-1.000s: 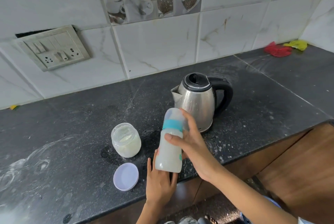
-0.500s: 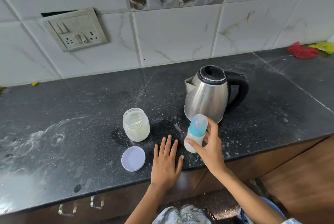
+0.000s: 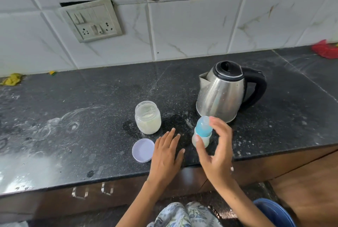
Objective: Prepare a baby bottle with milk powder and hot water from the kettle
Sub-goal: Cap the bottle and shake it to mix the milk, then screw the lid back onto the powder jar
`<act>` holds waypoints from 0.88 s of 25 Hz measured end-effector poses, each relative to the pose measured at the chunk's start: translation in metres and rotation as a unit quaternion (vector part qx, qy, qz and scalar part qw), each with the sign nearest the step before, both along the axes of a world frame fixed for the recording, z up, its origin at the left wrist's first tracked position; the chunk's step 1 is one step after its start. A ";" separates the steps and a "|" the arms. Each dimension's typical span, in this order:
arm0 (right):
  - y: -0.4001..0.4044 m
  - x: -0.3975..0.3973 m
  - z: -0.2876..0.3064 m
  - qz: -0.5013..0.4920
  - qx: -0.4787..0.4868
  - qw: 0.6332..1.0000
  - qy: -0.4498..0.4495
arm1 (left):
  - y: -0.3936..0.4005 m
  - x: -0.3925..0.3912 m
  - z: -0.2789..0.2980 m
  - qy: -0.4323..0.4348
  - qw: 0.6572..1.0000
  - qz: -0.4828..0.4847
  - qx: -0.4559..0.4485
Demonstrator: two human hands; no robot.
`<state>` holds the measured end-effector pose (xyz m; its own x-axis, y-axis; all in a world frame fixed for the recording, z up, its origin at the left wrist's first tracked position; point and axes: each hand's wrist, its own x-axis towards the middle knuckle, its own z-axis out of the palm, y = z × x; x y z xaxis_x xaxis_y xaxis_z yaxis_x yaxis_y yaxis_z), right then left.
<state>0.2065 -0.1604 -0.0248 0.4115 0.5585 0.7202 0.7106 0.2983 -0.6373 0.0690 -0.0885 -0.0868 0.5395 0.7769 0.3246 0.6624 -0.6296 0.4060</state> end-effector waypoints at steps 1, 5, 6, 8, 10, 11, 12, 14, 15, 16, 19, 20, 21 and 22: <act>0.005 -0.014 0.003 0.030 -0.001 0.999 -0.024 | 0.000 -0.012 0.005 -0.013 1.000 0.018 0.015; 0.038 -0.055 -0.023 0.130 -0.125 0.980 -0.080 | 0.013 -0.062 0.009 0.049 0.988 0.141 0.038; 0.043 -0.060 -0.034 0.136 -0.153 0.975 -0.086 | 0.017 -0.070 0.007 0.069 0.984 0.167 0.014; 0.050 -0.065 -0.052 0.142 -0.201 0.967 -0.068 | 0.022 -0.079 0.005 0.095 0.977 0.189 -0.036; 0.055 -0.064 -0.065 0.144 -0.246 0.958 -0.020 | 0.024 -0.079 0.008 0.112 0.973 0.191 -0.065; 0.058 -0.063 -0.070 0.143 -0.267 0.953 0.011 | 0.024 -0.078 0.009 0.121 0.971 0.194 -0.071; 0.060 -0.063 -0.072 0.141 -0.290 0.946 0.043 | 0.025 -0.077 0.010 0.125 0.969 0.199 -0.071; 0.062 -0.064 -0.072 0.132 -0.338 0.925 0.112 | 0.026 -0.075 0.012 0.092 0.972 0.205 -0.065; 0.063 -0.064 -0.067 0.129 -0.360 0.910 0.161 | 0.026 -0.074 0.015 0.043 0.975 0.207 -0.066; 0.064 -0.063 -0.059 0.136 -0.381 0.885 0.230 | 0.024 -0.073 0.017 -0.022 0.975 0.205 -0.080; 0.067 -0.058 -0.032 0.270 -0.417 0.707 0.504 | 0.020 -0.068 0.025 -0.218 0.944 0.177 -0.172; 0.067 -0.056 -0.023 0.316 -0.398 0.647 0.569 | 0.020 -0.066 0.027 -0.262 0.930 0.170 -0.192; 0.068 -0.054 -0.017 0.343 -0.371 0.614 0.606 | 0.020 -0.064 0.030 -0.291 0.921 0.164 -0.202; 0.069 -0.053 -0.009 0.355 -0.346 0.604 0.624 | 0.020 -0.062 0.034 -0.308 0.916 0.157 -0.202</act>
